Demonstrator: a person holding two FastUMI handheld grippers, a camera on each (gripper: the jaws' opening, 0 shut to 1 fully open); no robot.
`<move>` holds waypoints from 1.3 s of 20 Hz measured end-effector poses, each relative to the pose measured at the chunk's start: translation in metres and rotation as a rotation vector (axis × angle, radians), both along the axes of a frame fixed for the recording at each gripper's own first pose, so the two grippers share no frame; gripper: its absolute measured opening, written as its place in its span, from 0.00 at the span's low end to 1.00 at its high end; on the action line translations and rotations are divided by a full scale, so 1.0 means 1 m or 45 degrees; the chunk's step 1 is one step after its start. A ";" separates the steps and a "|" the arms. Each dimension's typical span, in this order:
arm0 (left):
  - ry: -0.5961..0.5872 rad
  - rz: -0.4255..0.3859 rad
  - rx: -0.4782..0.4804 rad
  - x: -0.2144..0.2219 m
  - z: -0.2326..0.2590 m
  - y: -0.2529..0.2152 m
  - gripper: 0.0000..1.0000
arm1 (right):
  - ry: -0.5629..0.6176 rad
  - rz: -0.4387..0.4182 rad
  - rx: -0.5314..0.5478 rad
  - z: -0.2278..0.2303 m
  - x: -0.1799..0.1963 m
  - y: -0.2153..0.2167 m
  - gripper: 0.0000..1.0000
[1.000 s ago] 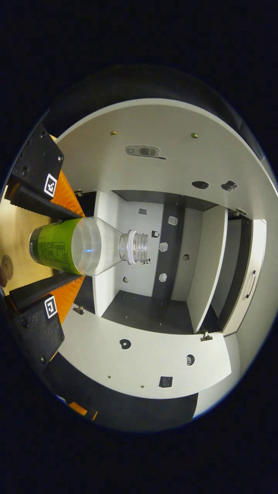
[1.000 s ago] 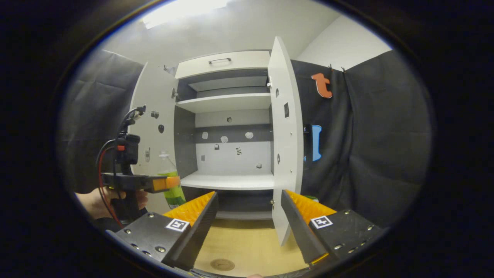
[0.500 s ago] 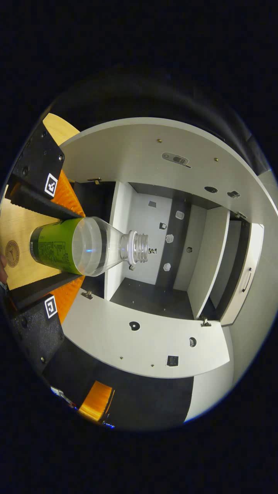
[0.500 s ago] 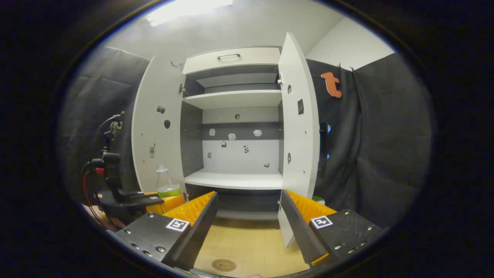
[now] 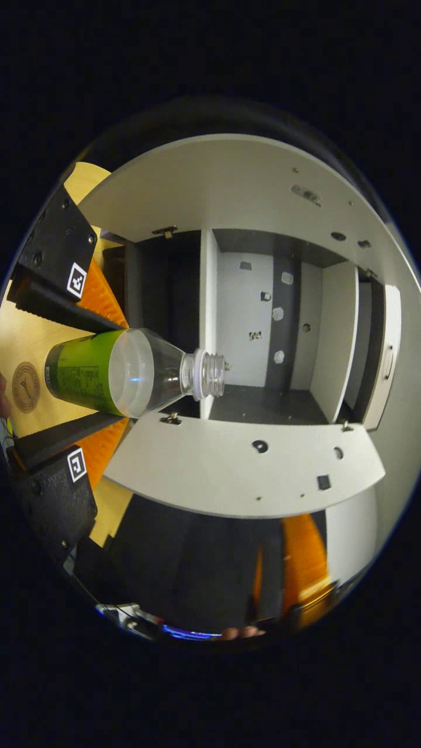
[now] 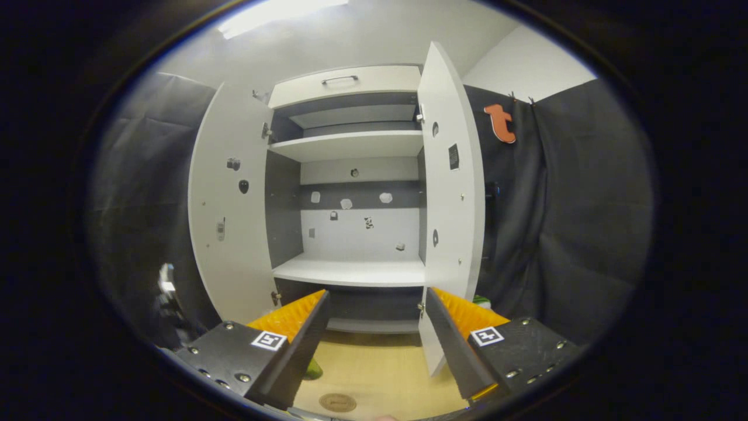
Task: Grasp the bottle in the cabinet with the left hand and place it on the coaster, then close the right door with the right hand and the left door with the left hand.
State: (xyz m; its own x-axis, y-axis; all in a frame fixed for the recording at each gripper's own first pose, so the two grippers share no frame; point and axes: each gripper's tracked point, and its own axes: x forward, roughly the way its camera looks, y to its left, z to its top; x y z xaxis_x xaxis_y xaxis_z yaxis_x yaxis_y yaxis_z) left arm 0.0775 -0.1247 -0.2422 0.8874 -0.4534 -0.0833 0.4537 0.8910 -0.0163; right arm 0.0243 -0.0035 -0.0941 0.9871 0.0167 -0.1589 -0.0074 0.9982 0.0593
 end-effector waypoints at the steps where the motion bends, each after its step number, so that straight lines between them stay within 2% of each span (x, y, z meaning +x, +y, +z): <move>1: 0.007 -0.029 0.036 -0.004 -0.014 -0.007 0.78 | 0.004 0.000 -0.002 -0.001 0.001 -0.001 0.98; 6: -0.014 -0.185 0.074 -0.024 -0.065 -0.042 0.78 | 0.034 -0.001 0.015 -0.007 0.005 -0.004 0.98; 9: 0.043 -0.223 0.103 -0.023 -0.092 -0.049 0.78 | 0.038 0.000 0.085 -0.009 0.012 -0.002 0.99; 12: 0.013 -0.259 0.119 -0.020 -0.103 -0.051 0.79 | 0.084 -0.052 0.117 -0.022 0.015 -0.012 0.99; 13: 0.007 -0.282 0.118 -0.020 -0.108 -0.053 0.79 | 0.096 -0.046 0.117 -0.026 0.014 -0.012 0.94; 14: 0.010 -0.294 0.132 -0.019 -0.114 -0.052 0.79 | 0.105 -0.041 0.121 -0.030 0.014 -0.010 0.98; 15: 0.017 -0.310 0.143 -0.019 -0.119 -0.053 0.78 | 0.121 -0.037 0.123 -0.035 0.013 -0.009 0.99; 17: 0.016 -0.326 0.159 -0.018 -0.126 -0.051 0.79 | 0.137 -0.051 0.119 -0.041 0.013 -0.012 0.99; 20: 0.064 -0.354 0.249 -0.015 -0.142 -0.047 0.82 | 0.156 -0.073 0.136 -0.046 0.014 -0.015 0.99; 26: 0.079 -0.337 0.248 -0.008 -0.131 -0.039 0.84 | 0.149 -0.063 0.116 -0.044 0.011 -0.015 0.99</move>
